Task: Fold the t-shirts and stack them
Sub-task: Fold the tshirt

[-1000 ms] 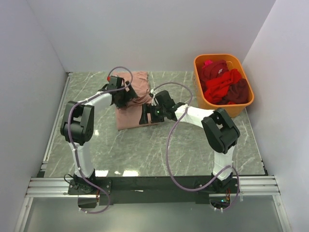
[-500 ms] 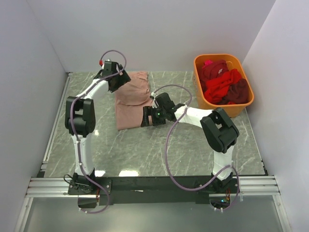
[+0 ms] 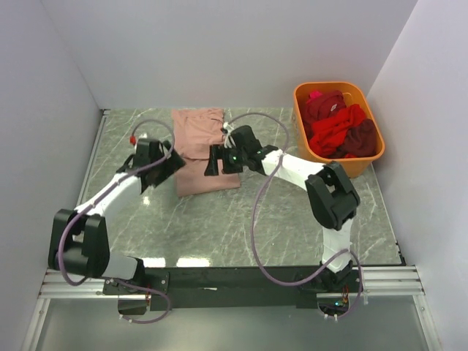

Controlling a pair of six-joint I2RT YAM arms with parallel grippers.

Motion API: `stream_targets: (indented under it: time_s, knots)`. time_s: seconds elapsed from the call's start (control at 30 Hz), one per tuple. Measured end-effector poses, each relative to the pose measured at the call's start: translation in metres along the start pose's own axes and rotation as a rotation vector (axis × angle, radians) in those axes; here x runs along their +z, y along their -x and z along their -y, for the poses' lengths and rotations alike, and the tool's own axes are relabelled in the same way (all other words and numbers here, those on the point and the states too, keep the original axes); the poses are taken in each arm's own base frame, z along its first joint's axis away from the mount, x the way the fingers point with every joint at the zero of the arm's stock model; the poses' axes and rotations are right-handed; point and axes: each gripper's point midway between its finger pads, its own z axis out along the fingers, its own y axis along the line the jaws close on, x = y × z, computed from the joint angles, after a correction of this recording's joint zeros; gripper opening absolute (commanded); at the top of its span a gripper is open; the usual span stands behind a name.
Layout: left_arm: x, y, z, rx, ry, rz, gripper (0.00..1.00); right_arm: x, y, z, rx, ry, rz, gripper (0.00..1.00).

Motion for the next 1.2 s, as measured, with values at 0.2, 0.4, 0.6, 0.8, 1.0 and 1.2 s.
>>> stream_targets:
  time_s: [0.2,0.4,0.6,0.8,1.0,1.2]
  knots:
    - [-0.01,-0.057,-0.049,-0.04,0.078,-0.115,0.99,0.041,0.033,-0.001,-0.016,0.026,0.034,0.89]
    - [-0.027,-0.075,-0.071,-0.064,0.117,-0.132,1.0,0.075,0.03,0.015,-0.002,0.008,0.005,0.89]
    - [-0.033,-0.067,-0.069,-0.068,0.109,-0.09,0.99,0.099,0.042,0.018,0.019,0.014,0.021,0.89]
    - [-0.033,-0.067,-0.071,-0.07,0.12,-0.086,0.99,0.117,0.063,0.014,0.069,0.035,0.059,0.9]
    - [-0.032,-0.072,-0.077,-0.07,0.134,-0.094,0.99,0.122,0.084,0.012,0.124,0.032,0.113,0.91]
    - [-0.033,-0.072,-0.078,-0.07,0.136,-0.092,0.99,0.125,0.145,0.013,0.147,0.028,0.271,0.92]
